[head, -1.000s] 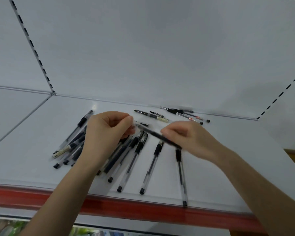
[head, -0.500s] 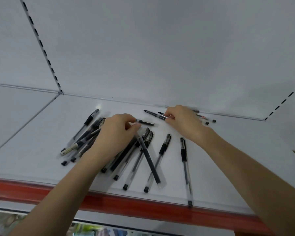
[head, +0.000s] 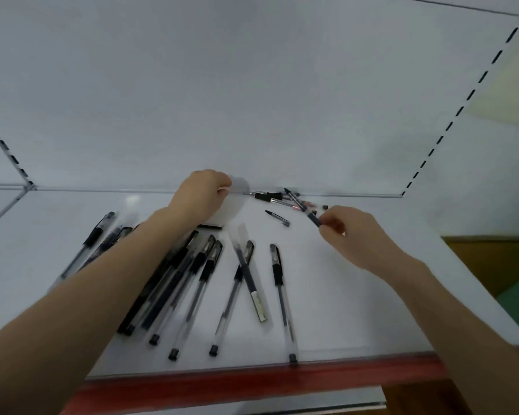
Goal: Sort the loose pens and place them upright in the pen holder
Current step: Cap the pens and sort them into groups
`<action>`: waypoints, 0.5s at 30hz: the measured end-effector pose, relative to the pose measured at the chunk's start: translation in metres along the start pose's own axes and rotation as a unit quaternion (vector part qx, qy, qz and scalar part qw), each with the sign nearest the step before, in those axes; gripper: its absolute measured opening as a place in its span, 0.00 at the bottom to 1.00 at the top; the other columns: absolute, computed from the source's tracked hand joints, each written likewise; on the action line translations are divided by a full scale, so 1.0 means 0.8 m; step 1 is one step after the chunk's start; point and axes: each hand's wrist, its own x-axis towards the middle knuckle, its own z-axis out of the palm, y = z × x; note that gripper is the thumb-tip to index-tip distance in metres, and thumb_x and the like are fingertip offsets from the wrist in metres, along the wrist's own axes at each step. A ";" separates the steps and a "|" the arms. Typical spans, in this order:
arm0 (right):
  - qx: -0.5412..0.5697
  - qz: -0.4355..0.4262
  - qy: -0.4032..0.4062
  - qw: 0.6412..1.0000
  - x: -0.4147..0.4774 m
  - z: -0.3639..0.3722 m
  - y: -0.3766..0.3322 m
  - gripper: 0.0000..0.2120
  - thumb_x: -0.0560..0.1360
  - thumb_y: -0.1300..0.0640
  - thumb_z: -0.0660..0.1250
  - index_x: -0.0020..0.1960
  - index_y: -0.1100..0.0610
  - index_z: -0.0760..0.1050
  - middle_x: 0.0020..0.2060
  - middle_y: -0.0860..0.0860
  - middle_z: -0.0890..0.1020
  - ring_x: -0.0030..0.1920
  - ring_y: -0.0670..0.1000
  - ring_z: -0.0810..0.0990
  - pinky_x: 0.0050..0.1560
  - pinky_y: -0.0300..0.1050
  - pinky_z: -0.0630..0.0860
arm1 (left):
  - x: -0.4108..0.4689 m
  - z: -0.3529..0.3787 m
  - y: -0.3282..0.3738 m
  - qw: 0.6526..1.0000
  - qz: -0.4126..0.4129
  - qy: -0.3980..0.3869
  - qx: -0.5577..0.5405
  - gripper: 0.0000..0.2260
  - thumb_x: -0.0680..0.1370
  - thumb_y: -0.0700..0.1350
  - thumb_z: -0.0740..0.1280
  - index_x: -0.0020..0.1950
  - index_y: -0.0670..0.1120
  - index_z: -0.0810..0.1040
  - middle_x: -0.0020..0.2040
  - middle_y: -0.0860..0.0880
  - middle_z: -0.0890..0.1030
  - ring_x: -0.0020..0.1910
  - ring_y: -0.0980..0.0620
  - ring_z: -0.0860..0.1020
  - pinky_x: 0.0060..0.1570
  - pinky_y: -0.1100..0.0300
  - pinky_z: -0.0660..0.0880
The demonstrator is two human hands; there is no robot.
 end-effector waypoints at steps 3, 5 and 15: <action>0.057 0.051 0.016 0.997 -0.013 -0.004 0.013 0.03 0.75 0.60 0.62 0.45 0.54 0.73 0.40 0.47 0.76 0.40 0.48 0.74 0.35 0.29 0.68 | 0.018 0.023 -0.003 0.998 0.028 -0.038 0.037 0.12 0.77 0.37 0.58 0.56 0.37 0.77 0.55 0.37 0.79 0.55 0.39 0.75 0.53 0.53 0.71; 0.084 0.064 0.015 0.994 -0.019 -0.004 0.018 0.03 0.74 0.60 0.63 0.45 0.53 0.72 0.39 0.47 0.77 0.40 0.48 0.75 0.36 0.28 0.69 | 0.025 0.030 -0.005 0.997 0.046 -0.040 0.049 0.10 0.76 0.37 0.59 0.49 0.36 0.78 0.50 0.37 0.79 0.52 0.38 0.75 0.47 0.55 0.68; 0.177 0.071 -0.001 0.982 -0.027 -0.007 0.002 0.03 0.77 0.59 0.59 0.45 0.52 0.69 0.39 0.48 0.80 0.36 0.42 0.77 0.34 0.30 0.71 | 0.017 0.013 0.004 0.997 0.032 -0.032 -0.063 0.06 0.74 0.39 0.67 0.49 0.41 0.79 0.48 0.45 0.79 0.48 0.48 0.75 0.46 0.62 0.68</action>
